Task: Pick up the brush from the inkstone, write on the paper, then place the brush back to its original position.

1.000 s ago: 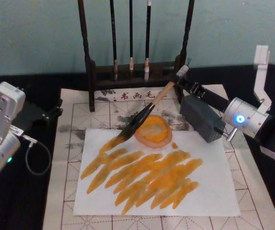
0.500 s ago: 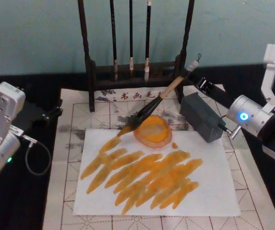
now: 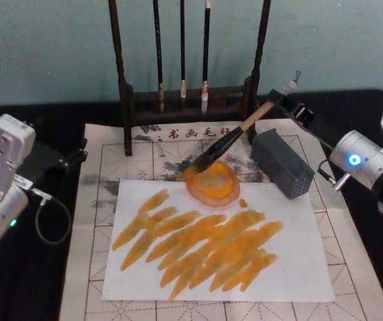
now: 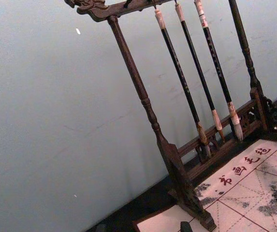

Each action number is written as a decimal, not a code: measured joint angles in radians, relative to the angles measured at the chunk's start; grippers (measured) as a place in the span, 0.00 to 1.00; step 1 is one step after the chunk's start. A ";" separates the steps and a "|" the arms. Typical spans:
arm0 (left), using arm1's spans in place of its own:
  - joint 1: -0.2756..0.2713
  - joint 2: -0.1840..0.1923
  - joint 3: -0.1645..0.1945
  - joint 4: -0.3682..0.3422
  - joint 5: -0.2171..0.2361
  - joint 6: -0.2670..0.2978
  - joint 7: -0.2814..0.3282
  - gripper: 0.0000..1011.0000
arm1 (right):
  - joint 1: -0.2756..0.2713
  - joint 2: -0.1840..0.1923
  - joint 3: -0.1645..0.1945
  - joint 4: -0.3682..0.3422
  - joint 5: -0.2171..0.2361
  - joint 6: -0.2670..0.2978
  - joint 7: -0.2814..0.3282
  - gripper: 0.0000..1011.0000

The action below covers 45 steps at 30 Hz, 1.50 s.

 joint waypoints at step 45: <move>0.000 0.000 0.000 0.000 0.000 0.000 0.000 0.99 | -0.075 0.059 0.004 -0.055 0.067 -0.025 -0.073 0.18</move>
